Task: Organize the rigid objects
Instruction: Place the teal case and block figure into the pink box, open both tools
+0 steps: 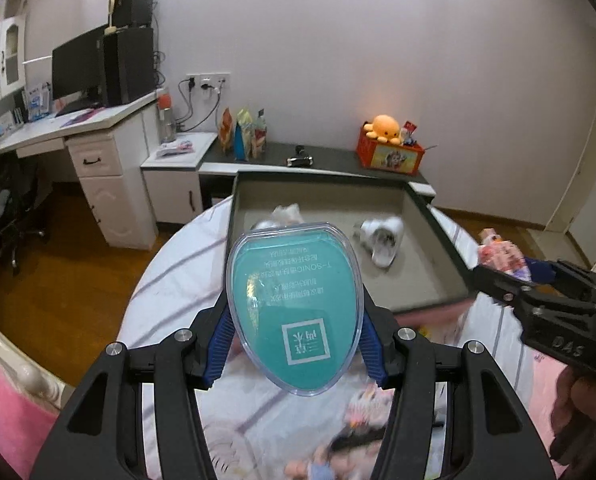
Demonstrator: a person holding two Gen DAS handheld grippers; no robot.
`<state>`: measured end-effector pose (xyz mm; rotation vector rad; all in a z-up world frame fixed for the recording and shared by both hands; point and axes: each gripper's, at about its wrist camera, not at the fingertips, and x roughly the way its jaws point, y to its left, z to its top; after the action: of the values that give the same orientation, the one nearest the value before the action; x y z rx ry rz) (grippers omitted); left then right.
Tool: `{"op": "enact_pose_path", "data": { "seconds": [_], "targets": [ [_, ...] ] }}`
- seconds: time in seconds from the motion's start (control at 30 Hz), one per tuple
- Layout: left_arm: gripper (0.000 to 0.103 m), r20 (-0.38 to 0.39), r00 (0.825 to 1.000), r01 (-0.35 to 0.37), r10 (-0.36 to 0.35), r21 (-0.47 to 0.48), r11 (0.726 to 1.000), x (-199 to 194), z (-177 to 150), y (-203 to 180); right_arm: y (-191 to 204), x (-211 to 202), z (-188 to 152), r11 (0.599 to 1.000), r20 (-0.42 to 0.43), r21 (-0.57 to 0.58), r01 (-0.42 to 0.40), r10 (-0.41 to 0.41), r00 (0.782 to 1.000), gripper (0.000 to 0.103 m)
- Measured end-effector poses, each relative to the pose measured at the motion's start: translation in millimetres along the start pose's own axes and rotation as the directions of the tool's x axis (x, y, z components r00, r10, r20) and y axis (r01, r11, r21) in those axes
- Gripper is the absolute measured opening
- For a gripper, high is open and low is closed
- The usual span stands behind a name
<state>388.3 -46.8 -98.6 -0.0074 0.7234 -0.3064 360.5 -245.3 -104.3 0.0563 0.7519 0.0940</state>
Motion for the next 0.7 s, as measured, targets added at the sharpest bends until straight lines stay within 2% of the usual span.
{"op": "enact_pose_path", "data": {
  "seconds": [0.23, 0.5, 0.7],
  "targets": [
    [0.055, -0.053, 0.999, 0.01, -0.009, 0.023, 1.0, 57, 23, -10, -10, 60, 24, 1.0, -0.071, 0.01, 0.0, 0.001, 0.997, 0.056],
    [0.055, -0.169, 0.986, -0.003, 0.008, 0.034, 0.999, 123, 17, -16, -20, 113, 22, 1.0, -0.159, 0.014, 0.006, -0.004, 0.987, 0.056],
    [0.057, -0.22, 0.974, -0.034, 0.048, 0.067, 0.997, 145, 12, -19, -24, 130, 15, 1.0, -0.201, 0.001, 0.017, -0.016, 0.979, 0.056]
  ]
}}
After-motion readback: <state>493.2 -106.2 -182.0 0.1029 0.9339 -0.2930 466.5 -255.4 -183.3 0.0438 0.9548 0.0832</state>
